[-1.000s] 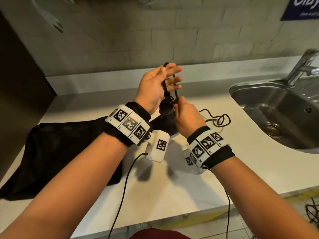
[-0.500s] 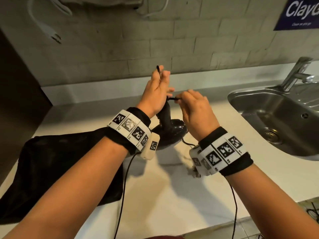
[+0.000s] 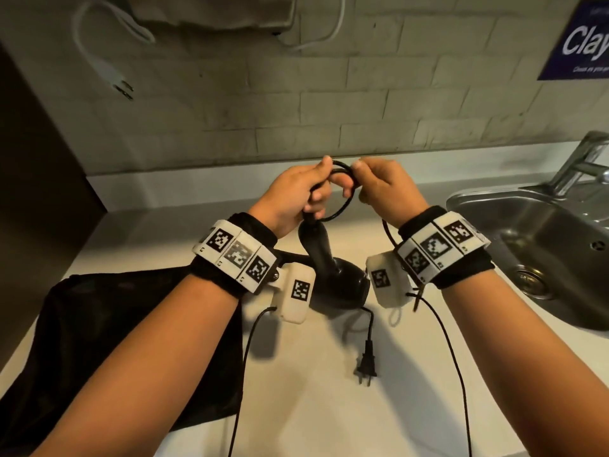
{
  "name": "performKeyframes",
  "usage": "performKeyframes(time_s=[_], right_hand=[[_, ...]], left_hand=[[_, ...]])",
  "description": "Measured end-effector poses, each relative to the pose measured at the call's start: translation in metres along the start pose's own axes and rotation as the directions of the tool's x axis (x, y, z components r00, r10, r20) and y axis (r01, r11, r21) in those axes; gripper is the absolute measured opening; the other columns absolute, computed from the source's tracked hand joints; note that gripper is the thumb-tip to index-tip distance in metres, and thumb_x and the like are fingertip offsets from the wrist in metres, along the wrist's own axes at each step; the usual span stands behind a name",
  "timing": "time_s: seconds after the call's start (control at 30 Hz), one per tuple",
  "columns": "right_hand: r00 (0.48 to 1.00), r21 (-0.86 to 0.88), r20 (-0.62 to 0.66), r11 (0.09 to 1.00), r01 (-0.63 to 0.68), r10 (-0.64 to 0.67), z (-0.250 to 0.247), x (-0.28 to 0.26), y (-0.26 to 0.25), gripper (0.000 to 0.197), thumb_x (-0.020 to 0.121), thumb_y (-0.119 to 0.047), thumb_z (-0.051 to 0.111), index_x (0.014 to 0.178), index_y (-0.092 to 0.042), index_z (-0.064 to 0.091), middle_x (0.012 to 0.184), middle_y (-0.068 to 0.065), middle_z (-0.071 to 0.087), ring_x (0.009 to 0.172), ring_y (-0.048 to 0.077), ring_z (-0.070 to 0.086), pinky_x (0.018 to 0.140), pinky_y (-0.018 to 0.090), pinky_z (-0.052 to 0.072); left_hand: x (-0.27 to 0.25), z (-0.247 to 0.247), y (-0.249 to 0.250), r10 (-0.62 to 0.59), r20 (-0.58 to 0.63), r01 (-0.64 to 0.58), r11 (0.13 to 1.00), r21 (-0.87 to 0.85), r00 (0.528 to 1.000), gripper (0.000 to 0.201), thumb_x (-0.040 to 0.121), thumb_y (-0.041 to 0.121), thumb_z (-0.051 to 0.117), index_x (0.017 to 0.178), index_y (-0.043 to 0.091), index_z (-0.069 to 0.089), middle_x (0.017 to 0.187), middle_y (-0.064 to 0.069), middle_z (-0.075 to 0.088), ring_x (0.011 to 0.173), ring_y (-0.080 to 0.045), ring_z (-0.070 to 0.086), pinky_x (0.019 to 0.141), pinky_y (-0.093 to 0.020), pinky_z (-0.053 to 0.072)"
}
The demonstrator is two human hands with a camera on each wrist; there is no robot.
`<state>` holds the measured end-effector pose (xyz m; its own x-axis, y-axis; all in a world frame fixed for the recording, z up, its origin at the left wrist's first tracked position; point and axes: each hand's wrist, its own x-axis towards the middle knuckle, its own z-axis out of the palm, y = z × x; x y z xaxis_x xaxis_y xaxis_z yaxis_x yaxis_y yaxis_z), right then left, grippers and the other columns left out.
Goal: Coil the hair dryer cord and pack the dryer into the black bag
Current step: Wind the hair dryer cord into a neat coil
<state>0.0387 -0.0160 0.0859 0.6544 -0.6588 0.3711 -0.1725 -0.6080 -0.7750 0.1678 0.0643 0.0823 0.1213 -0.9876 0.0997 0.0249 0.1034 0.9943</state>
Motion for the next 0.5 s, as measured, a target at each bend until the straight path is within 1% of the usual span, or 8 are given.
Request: performKeyframes(time_s=[0.07,0.1,0.2,0.27,0.3,0.4,0.43,0.5], right_hand=[[0.998,0.161,0.053,0.986,-0.038,0.03,0.002,-0.002,0.004,0.036,0.096,-0.009,0.032,0.067,-0.018,0.05,0.06,-0.001,0.049,0.038,-0.002,0.039,0.044,0.009,0.032],[0.998,0.186,0.054,0.982,-0.038,0.029,0.003,-0.002,0.005,0.035,0.097,-0.008,0.032,0.069,-0.017,0.05,0.06,-0.001,0.046,0.038,-0.002,0.037,0.042,0.008,0.031],[0.999,0.126,-0.044,0.992,-0.018,0.023,0.006,-0.001,0.003,0.027,0.096,-0.007,0.033,0.078,-0.006,0.053,0.058,-0.003,0.042,0.039,-0.004,0.041,0.044,0.009,0.034],[0.994,0.103,-0.106,0.995,0.015,-0.004,0.007,0.001,0.002,0.024,0.095,-0.006,0.035,0.087,0.002,0.055,0.058,-0.004,0.043,0.042,-0.006,0.045,0.046,0.008,0.036],[0.992,0.089,-0.126,0.995,0.037,-0.026,0.008,0.001,0.001,0.023,0.095,-0.006,0.036,0.087,0.003,0.056,0.058,-0.005,0.044,0.044,-0.007,0.046,0.046,0.008,0.037],[0.988,0.072,-0.144,0.995,0.063,-0.053,0.009,-0.002,0.003,0.02,0.094,-0.008,0.038,0.084,-0.009,0.055,0.06,-0.006,0.051,0.044,-0.003,0.047,0.045,0.009,0.038],[0.99,0.08,-0.136,0.996,0.04,-0.029,0.009,-0.003,0.005,0.02,0.094,-0.008,0.038,0.085,-0.01,0.055,0.063,-0.007,0.053,0.044,0.0,0.047,0.041,0.011,0.039],[0.992,0.057,-0.125,0.998,-0.004,0.011,0.008,-0.005,0.009,0.019,0.094,-0.006,0.038,0.089,-0.01,0.056,0.068,-0.008,0.055,0.044,0.006,0.044,0.035,0.018,0.042]], left_hand=[[0.0,-0.007,-0.001,-0.018,-0.007,0.017,0.998,-0.061,1.0,0.04,0.099,0.026,0.032,0.079,0.009,0.062,0.043,0.01,0.038,0.036,-0.003,0.029,0.046,-0.018,0.036],[0.0,-0.009,-0.001,-0.024,0.005,0.024,0.997,-0.073,1.0,0.038,0.099,0.023,0.032,0.081,0.008,0.062,0.046,0.01,0.04,0.039,-0.002,0.032,0.048,-0.018,0.039],[0.001,-0.01,0.005,-0.074,0.052,0.078,0.995,-0.066,0.996,0.035,0.098,0.02,0.03,0.086,0.008,0.061,0.052,0.01,0.045,0.045,-0.003,0.039,0.055,-0.021,0.045],[0.002,-0.008,0.011,-0.124,0.074,0.128,0.99,-0.056,0.99,0.039,0.098,0.025,0.028,0.085,0.009,0.06,0.047,0.01,0.04,0.041,-0.003,0.035,0.057,-0.023,0.044],[0.002,-0.006,0.014,-0.132,0.076,0.136,0.99,-0.046,0.988,0.042,0.098,0.03,0.027,0.081,0.01,0.059,0.043,0.011,0.035,0.038,-0.004,0.031,0.055,-0.023,0.043],[0.003,-0.003,0.014,-0.131,0.069,0.136,0.988,-0.073,0.989,0.041,0.099,0.034,0.03,0.069,0.015,0.05,0.034,0.011,0.025,0.031,-0.004,0.023,0.051,-0.023,0.037],[0.003,-0.003,0.013,-0.137,0.077,0.144,0.983,-0.109,0.988,0.04,0.099,0.033,0.03,0.067,0.016,0.047,0.032,0.01,0.025,0.03,-0.004,0.023,0.053,-0.023,0.036],[0.003,-0.003,0.01,-0.139,0.091,0.154,0.97,-0.187,0.986,0.04,0.098,0.03,0.031,0.063,0.017,0.044,0.031,0.01,0.025,0.028,-0.005,0.023,0.061,-0.026,0.039]])
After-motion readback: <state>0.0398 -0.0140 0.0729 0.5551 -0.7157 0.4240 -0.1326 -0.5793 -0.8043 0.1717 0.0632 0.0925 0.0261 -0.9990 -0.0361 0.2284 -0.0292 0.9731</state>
